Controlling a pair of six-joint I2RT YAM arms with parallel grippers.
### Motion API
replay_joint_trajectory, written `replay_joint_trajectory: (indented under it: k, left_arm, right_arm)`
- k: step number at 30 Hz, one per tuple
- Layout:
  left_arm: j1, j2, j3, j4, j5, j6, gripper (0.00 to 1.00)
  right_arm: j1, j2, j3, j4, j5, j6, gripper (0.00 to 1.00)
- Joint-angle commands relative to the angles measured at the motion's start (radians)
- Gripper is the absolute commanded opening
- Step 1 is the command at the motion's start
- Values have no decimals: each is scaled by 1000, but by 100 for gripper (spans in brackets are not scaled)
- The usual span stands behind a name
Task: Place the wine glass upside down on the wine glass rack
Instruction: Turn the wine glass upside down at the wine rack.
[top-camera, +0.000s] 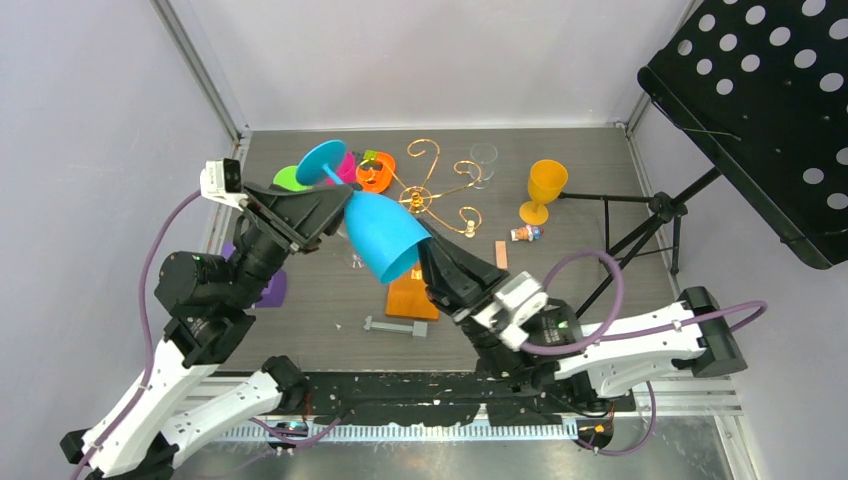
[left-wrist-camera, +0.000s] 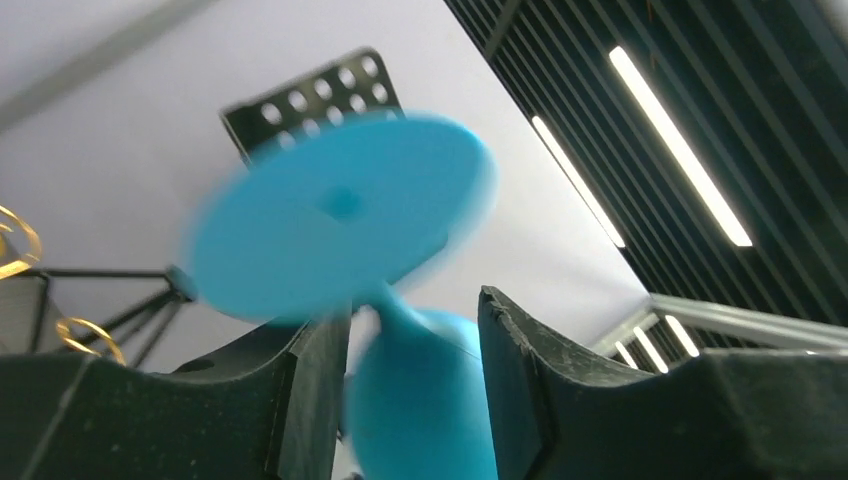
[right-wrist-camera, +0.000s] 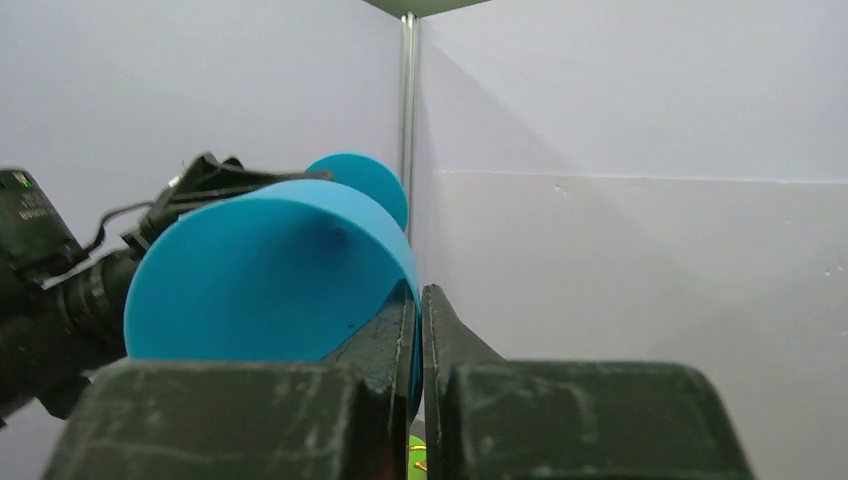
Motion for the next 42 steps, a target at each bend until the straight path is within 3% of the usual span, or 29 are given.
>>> replay_joint_trajectory:
  k: [1, 5, 11, 16, 17, 18, 42]
  left_arm:
    - [-44, 10, 6, 85, 81, -40, 46]
    - [-53, 11, -2, 94, 73, -46, 51]
    - [-67, 19, -2, 107, 73, -46, 37]
    - [-74, 21, -11, 113, 71, -47, 12]
    - [-75, 21, -12, 114, 70, -47, 2]
    - [-75, 20, -14, 115, 71, -46, 0]
    - [-76, -42, 2, 31, 50, 189, 0]
  right_arm:
    - [15, 74, 21, 117, 70, -233, 5]
    - [24, 82, 9, 141, 69, -259, 5]
    - [24, 80, -16, 159, 68, -260, 5]
    - [25, 75, -38, 160, 65, -260, 5]
    - [26, 74, -44, 157, 66, -260, 5]
    - [26, 73, -51, 156, 68, -259, 6]
    - [82, 44, -128, 148, 207, -309, 7]
